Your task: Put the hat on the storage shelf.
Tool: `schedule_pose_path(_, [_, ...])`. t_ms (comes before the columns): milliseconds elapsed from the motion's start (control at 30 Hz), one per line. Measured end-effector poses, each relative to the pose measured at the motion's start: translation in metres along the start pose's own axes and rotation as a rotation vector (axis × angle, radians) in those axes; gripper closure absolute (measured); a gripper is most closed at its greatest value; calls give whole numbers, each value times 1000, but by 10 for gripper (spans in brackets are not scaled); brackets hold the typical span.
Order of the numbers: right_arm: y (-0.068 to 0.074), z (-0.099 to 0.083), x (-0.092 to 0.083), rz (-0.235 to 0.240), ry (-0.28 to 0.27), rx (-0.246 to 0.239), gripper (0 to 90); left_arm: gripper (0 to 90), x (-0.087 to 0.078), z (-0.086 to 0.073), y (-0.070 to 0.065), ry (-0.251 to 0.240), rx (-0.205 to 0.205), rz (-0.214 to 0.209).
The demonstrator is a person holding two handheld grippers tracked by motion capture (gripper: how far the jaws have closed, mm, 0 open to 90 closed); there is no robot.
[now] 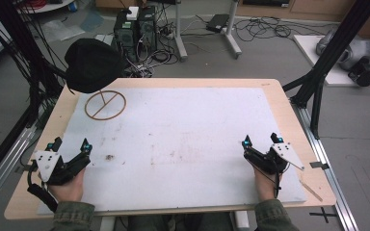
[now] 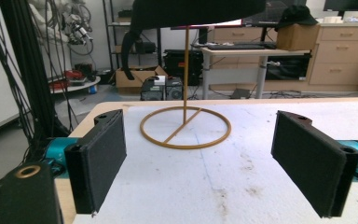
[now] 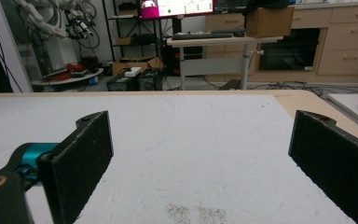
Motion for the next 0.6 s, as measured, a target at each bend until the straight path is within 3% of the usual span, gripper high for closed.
schedule_pose_path(600, [-4,-2,-7,-10,-2,-5,54,181,0,-2,-4,9,16,-10])
Point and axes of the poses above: each handheld gripper's, and its own axes: x roughly forward along the jaws, z roughly out of its top, y roughly to its left, the point moved 9 cm from there along x, roughly forward along the jaws, and after that the axes turned 8 degrees about y, right-handed, at the moved point
